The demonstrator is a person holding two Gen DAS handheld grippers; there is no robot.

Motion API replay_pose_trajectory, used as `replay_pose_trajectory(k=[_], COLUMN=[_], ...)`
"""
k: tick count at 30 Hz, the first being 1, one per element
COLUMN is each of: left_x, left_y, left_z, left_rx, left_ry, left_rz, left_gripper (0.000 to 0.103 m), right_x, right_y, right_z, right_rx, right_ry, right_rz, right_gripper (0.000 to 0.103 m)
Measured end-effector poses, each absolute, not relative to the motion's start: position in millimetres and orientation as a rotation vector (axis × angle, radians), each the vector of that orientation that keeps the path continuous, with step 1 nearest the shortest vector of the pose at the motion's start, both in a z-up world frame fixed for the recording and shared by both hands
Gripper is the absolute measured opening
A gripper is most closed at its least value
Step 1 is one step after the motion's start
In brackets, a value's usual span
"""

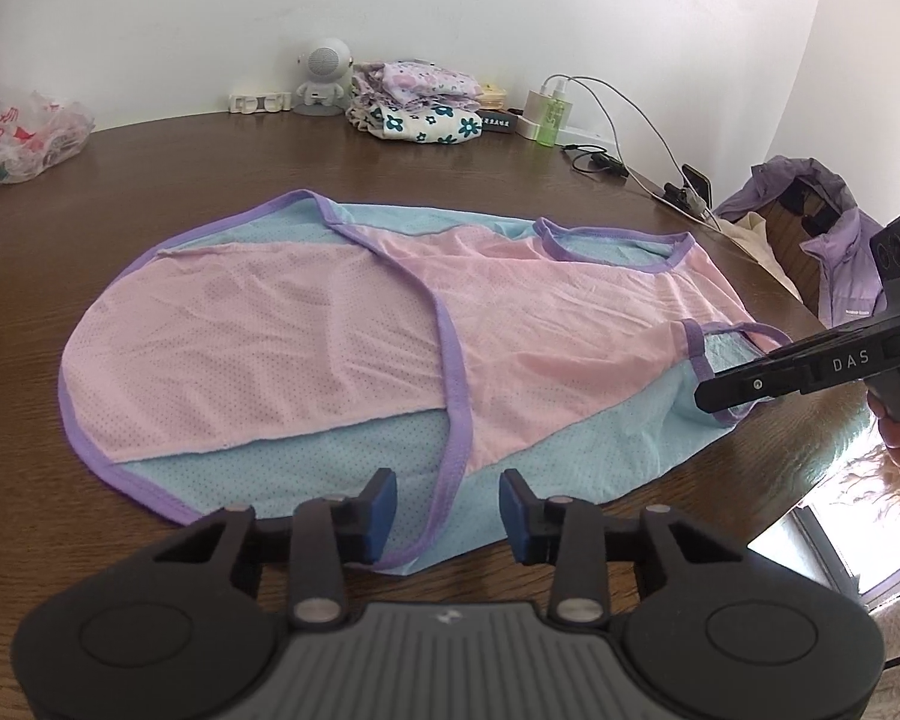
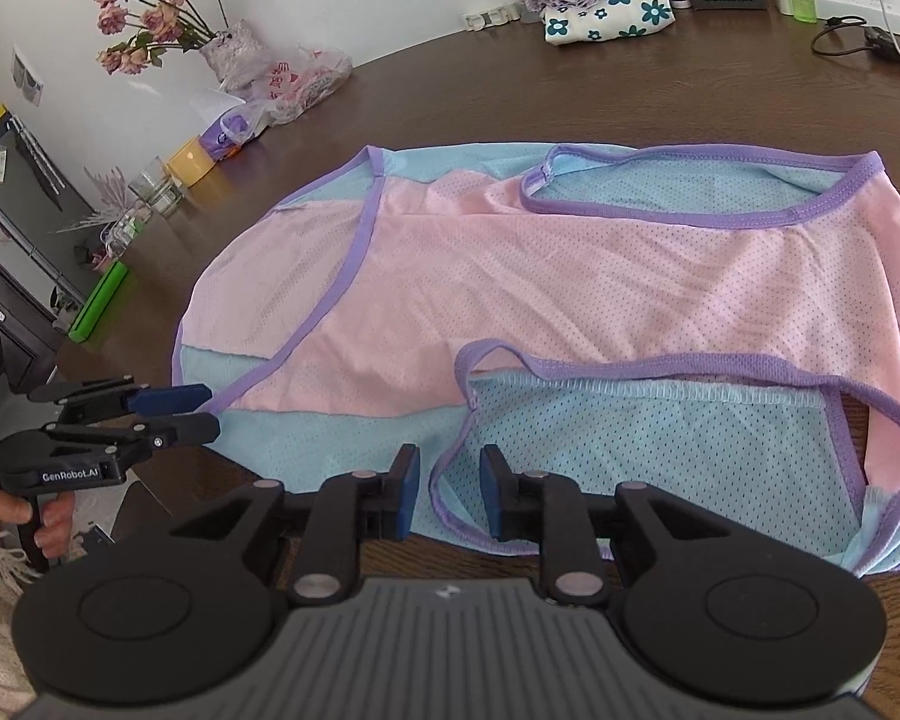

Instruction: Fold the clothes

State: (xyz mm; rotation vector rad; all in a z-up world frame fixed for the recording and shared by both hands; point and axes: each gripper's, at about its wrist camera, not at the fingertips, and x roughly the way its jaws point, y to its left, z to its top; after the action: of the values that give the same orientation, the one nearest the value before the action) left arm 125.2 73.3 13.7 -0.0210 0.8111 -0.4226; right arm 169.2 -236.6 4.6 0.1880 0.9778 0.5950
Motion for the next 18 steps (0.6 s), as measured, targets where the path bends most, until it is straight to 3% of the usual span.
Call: replay_pose_trajectory(k=[2, 4, 6, 18], left_x=[130.2, 135.0, 137.3, 136.9], left_y=[68.5, 64.9, 65.6, 84.3], left_z=[10.7, 8.2, 8.3, 13.7], left_rx=[-0.034, -0.058, -0.086, -0.148], left_ry=[0.815, 0.823, 0.835, 0.919], left_rz=[-0.431, -0.440, -0.455, -0.482], left_gripper=[0.025, 0.011, 0.003, 0.002], right_x=[166.8, 166.2, 166.4, 166.7], right_y=[-233.9, -232.5, -236.3, -254.8], right_z=[3.1, 1.5, 2.3, 7.4], right_rx=[0.166, 0.149, 0.161, 0.156], right_ry=[0.974, 0.973, 0.990, 1.161], right_rz=[0.605, 0.611, 0.630, 0.767], right_gripper=[0.022, 0.006, 0.002, 0.003])
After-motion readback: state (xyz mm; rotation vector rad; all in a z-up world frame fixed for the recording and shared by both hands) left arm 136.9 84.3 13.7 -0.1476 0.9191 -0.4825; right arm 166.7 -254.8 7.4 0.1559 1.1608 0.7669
